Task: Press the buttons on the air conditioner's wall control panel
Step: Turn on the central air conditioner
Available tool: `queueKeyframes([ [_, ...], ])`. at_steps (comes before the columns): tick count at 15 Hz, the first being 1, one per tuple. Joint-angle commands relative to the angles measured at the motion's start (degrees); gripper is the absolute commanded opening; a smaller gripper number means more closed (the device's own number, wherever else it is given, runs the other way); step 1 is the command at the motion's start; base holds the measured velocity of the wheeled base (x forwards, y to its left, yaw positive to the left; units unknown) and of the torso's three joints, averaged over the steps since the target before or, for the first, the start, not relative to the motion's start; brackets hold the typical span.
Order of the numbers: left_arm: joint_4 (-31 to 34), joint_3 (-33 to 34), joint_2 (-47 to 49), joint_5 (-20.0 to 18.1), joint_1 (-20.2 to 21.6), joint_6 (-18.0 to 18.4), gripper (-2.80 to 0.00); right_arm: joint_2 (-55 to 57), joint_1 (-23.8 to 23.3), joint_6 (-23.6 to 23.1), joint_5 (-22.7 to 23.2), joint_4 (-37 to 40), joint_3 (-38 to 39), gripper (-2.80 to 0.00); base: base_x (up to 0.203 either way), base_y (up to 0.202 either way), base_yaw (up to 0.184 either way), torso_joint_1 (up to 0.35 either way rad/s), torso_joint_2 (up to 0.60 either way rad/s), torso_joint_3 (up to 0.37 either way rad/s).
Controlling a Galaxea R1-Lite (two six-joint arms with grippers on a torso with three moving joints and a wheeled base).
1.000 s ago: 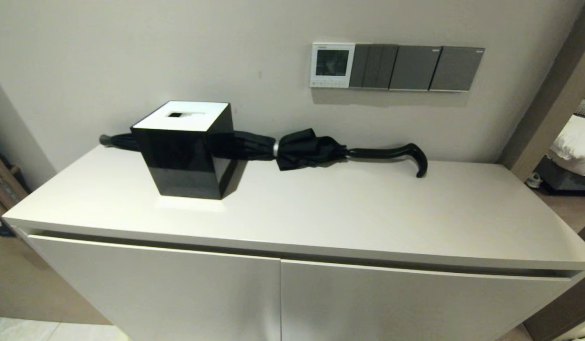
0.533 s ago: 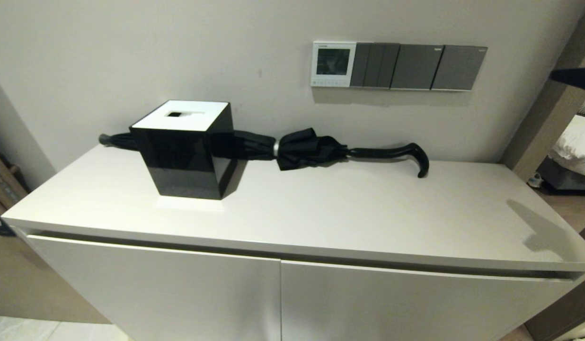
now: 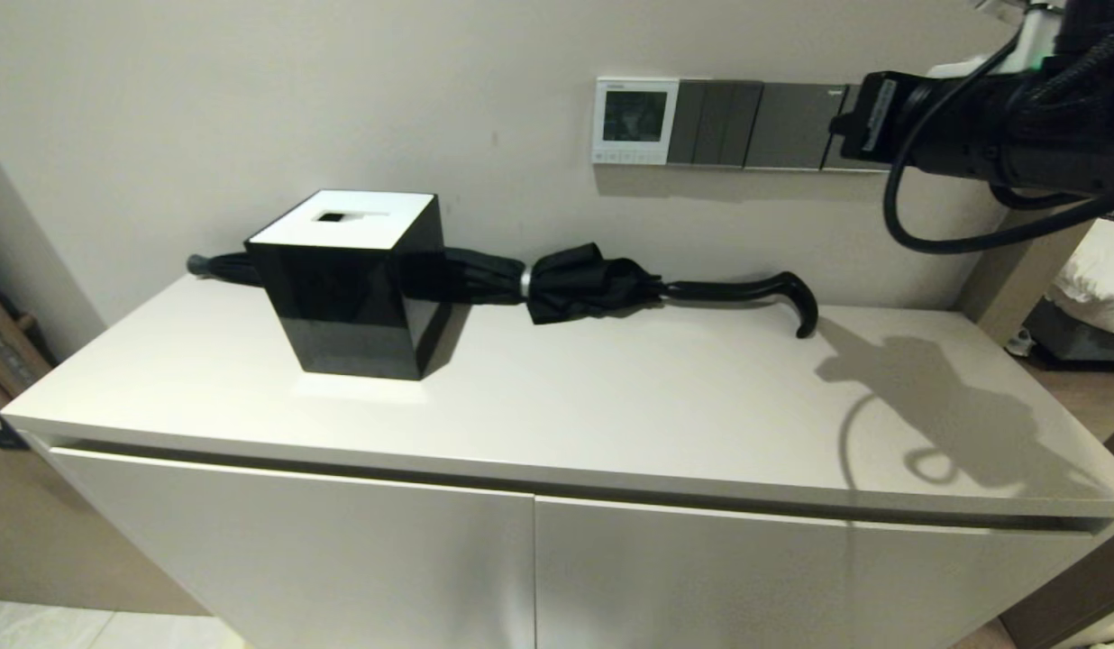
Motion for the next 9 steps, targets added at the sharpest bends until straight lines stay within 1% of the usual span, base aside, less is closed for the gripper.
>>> queueKeyframes([
  [1, 0.0, 0.0, 0.1, 0.0, 0.0, 0.0, -2.8, 4.9, 5.0, -2.9, -7.7, -1.2, -2.3, -2.8, 0.0, 0.0, 0.0, 0.0, 0.0, 0.0],
  [2, 0.0, 0.0, 0.1, 0.0, 0.0, -0.1, -2.8, 6.1, 7.0, -4.3, -11.6, -3.6, -2.4, -2.8, 0.0, 0.0, 0.0, 0.0, 0.0, 0.0],
  [4, 0.0, 0.0, 0.0, 0.0, 0.0, -0.1, -2.8, 9.1, 10.5, -6.6, -19.7, -11.5, -1.7, -2.8, 0.0, 0.0, 0.0, 0.0, 0.0, 0.0],
  [5, 0.0, 0.0, 0.1, 0.0, 0.0, 0.0, -2.8, 10.6, 11.7, -7.7, -22.2, -15.4, -1.5, -2.8, 0.0, 0.0, 0.0, 0.0, 0.0, 0.0],
  [9, 0.0, 0.0, 0.1, 0.0, 0.0, -0.1, -2.8, 15.8, 12.6, -9.8, -27.6, -28.4, 0.4, -2.8, 0.0, 0.0, 0.0, 0.0, 0.0, 0.0],
])
